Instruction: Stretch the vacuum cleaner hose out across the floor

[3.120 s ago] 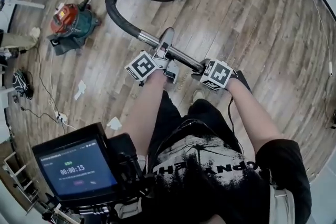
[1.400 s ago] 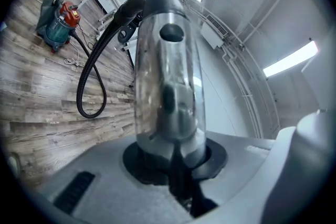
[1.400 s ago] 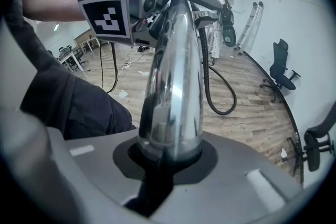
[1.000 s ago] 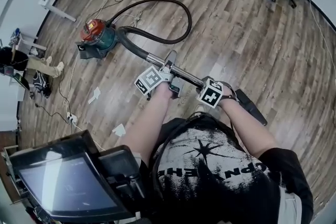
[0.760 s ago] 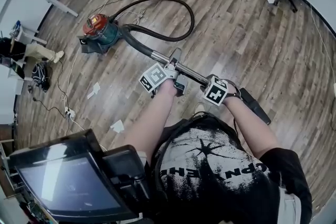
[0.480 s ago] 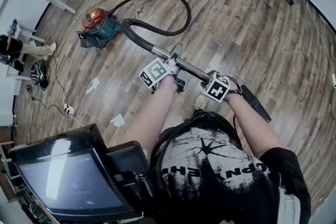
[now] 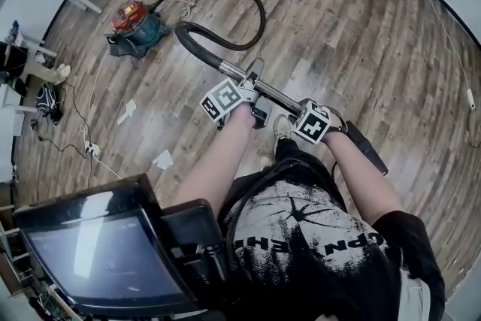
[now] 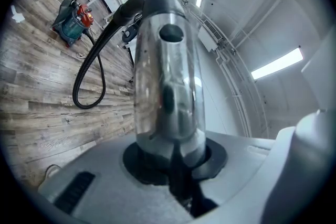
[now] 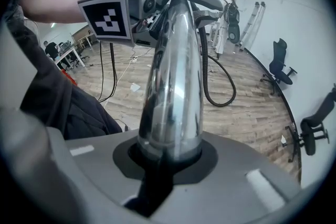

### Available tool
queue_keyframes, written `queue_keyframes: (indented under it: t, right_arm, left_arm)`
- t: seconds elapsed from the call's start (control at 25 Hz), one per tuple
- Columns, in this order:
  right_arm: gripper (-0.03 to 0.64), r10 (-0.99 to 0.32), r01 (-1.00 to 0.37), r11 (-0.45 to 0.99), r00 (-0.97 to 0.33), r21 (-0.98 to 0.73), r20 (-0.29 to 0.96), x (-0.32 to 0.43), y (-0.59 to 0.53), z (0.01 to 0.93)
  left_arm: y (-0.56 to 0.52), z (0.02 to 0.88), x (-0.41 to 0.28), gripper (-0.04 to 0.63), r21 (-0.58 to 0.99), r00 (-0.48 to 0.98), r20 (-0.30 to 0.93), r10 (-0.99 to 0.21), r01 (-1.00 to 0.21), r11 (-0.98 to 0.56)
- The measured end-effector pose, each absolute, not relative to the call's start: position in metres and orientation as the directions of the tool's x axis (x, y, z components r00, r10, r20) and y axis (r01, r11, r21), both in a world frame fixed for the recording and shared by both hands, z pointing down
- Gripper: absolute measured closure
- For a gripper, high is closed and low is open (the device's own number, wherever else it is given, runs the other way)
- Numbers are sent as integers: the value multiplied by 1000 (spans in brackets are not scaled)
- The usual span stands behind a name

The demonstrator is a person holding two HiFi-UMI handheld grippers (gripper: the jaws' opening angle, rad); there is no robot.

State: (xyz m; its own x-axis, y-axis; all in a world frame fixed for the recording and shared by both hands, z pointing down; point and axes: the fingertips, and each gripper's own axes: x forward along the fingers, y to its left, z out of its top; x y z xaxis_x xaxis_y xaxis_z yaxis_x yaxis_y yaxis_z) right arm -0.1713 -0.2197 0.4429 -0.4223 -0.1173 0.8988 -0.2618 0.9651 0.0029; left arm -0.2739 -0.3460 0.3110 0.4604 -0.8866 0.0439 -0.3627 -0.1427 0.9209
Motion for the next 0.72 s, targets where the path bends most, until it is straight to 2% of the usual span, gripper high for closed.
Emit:
queue_keyframes:
  t: [0.48,0.72]
  right_arm:
    - [551,-115,-227,974,-398,24,910,-142,-190,419]
    - [549,-75,-186,983,-407,-3,910,-93,-181,421]
  left_arm:
    - [-309,294,-253,536,930,425,17,-905,-338,-141]
    - [-299,296,-208,537,931,384,29,-923,-346,-114]
